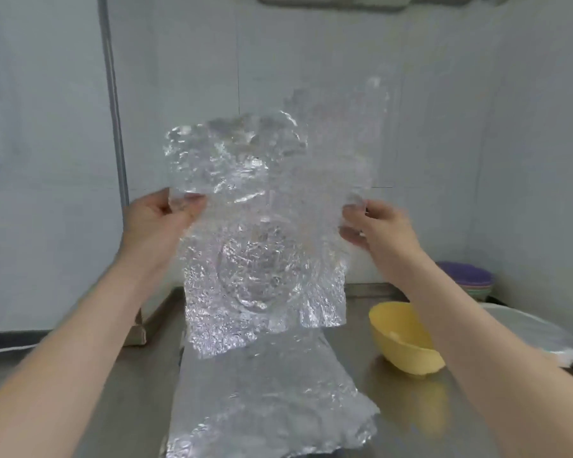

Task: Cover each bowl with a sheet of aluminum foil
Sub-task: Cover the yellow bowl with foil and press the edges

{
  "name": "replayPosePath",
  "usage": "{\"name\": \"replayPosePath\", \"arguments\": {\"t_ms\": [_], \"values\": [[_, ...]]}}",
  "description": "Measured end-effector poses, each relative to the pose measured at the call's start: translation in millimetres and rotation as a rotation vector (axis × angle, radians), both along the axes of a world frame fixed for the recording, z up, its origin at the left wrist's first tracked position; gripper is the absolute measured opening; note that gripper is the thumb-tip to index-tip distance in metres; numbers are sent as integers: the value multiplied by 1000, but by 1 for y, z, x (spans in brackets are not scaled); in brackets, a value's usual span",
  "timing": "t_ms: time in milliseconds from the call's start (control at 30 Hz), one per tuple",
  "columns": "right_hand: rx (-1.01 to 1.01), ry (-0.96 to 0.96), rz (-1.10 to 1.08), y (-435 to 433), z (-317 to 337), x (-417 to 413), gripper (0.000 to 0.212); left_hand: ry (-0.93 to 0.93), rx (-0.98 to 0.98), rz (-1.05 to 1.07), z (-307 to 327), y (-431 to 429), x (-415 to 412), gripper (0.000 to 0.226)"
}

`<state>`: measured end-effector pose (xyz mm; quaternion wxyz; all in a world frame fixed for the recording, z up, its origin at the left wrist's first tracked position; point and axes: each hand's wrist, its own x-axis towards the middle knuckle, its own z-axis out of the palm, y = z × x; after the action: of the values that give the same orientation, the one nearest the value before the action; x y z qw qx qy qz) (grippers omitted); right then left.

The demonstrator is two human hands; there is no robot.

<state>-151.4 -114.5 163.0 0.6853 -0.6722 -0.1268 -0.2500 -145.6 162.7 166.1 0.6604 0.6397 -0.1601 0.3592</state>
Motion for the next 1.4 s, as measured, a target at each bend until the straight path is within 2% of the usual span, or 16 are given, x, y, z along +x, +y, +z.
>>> {"name": "replayPosePath", "arguments": {"t_ms": [100,167,233,267,367,400,433,500,667,867,967,1100,1167,1233,1300,1400], "values": [[-8,-72,7,-7,-17,-3,19,-11,35,-51,-16,15,-3,20],[-85,-81,-68,-16,-45,-5,14,-11,136,-103,-40,25,-4,34],[-288,-29,-98,-28,-84,-10,7,25,238,-215,-74,35,-11,33],[-398,-17,-105,-34,-99,-15,11,61,270,-297,-88,38,-17,12],[-641,-9,-27,-48,-141,-18,33,224,426,-318,-143,58,-18,18],[-796,-49,-39,-52,-153,-19,29,263,453,-328,-156,60,-17,23],[-966,-105,-41,-54,-170,-17,23,321,522,-307,-177,67,-14,49],[-1237,-144,-95,-60,-190,-25,36,404,598,-265,-202,68,-15,79],[-1612,-365,-13,-67,-209,-48,51,473,815,-202,-235,70,-15,87],[-1653,-358,155,-66,-213,-44,48,291,1106,-208,-245,81,-12,103],[-1588,-316,152,-67,-216,-45,48,241,1132,-240,-247,83,-11,87],[-1433,-73,139,-66,-221,-40,43,351,1078,-219,-250,85,-8,90],[-1355,-6,164,-64,-215,-32,33,521,1006,-180,-246,81,-6,72],[-1225,92,170,-61,-208,-22,29,619,922,-127,-238,71,-1,17],[-999,254,188,-60,-205,-12,36,655,878,-38,-230,61,3,40],[-629,456,202,-50,-198,-10,31,702,825,39,-227,53,14,49]]}}
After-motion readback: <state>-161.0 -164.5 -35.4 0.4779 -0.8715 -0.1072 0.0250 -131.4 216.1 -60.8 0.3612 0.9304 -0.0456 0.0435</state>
